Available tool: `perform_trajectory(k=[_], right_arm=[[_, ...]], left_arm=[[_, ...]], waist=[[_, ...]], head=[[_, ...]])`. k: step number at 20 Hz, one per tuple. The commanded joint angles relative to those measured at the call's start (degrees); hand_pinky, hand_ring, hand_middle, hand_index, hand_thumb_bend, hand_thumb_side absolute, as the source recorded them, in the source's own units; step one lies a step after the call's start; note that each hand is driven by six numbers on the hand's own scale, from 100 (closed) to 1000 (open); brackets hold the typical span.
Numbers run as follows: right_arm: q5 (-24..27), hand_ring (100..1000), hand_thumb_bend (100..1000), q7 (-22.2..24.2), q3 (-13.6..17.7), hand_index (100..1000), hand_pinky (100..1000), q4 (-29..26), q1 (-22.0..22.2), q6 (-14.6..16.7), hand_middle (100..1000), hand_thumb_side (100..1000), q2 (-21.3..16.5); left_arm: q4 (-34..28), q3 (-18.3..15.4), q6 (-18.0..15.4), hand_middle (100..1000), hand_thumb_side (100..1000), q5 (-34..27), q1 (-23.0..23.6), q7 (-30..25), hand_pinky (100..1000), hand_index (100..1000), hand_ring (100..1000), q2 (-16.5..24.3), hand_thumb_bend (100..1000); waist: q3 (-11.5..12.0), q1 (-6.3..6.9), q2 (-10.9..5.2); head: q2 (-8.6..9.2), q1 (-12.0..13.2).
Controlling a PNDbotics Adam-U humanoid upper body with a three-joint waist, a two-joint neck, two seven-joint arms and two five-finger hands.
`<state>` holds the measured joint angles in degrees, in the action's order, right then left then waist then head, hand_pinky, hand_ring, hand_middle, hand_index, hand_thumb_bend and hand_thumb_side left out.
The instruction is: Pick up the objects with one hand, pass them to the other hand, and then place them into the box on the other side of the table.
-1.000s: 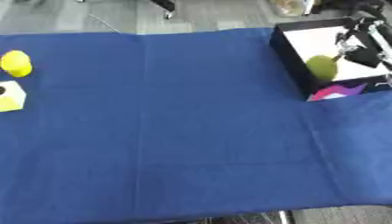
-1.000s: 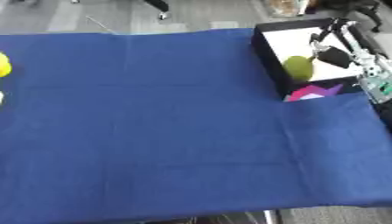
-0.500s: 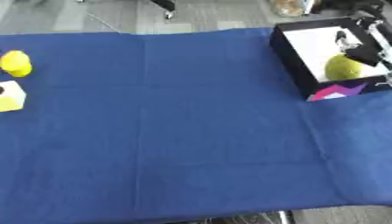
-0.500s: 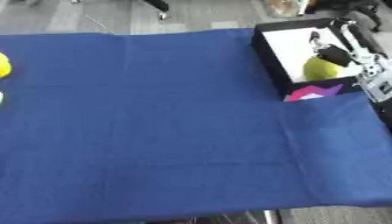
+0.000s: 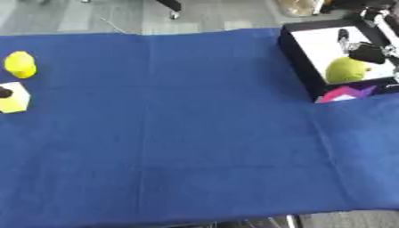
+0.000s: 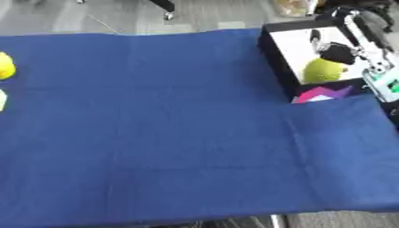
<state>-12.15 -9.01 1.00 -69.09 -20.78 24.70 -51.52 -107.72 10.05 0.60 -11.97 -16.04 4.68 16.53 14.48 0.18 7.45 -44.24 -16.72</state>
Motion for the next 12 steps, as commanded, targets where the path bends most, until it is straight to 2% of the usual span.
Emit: perform_trajectory(k=[1, 5, 9, 12], right_arm=[[1.79, 901, 100, 1.2, -0.22, 721, 917, -8.18, 0.12, 0.72, 735, 417, -0.15], [0.67, 890, 100, 3.36, -1.43, 758, 906, -19.89, 0.98, 0.82, 739, 425, 3.15], [-0.32, 898, 100, 7.45, -3.76, 840, 910, -30.33, 1.68, 0.23, 753, 423, 8.1], [-0.38, 908, 100, 11.11, -5.7, 865, 912, -35.89, 2.42, -0.16, 757, 431, 12.74]], left_arm=[[-0.26, -1.16, 0.11, 680, 931, 0.47, -0.45, 0.51, 868, 879, 603, 0.76, 100], [0.39, -2.08, 0.59, 680, 919, 1.84, -0.88, 1.23, 868, 877, 600, 1.68, 100], [1.14, -3.02, 1.61, 679, 894, 4.1, -1.72, 1.86, 867, 876, 598, 3.16, 100], [1.72, -3.92, 2.99, 679, 856, 6.71, -2.62, 2.32, 864, 875, 596, 5.25, 100]], waist=[[-0.36, 0.03, -1.17], [-1.17, 0.23, -1.28], [-1.86, 0.48, -1.42], [-2.4, 0.86, -1.52]], head=[[0.12, 1.85], [0.12, 4.68], [0.12, 9.75], [0.12, 13.91]])
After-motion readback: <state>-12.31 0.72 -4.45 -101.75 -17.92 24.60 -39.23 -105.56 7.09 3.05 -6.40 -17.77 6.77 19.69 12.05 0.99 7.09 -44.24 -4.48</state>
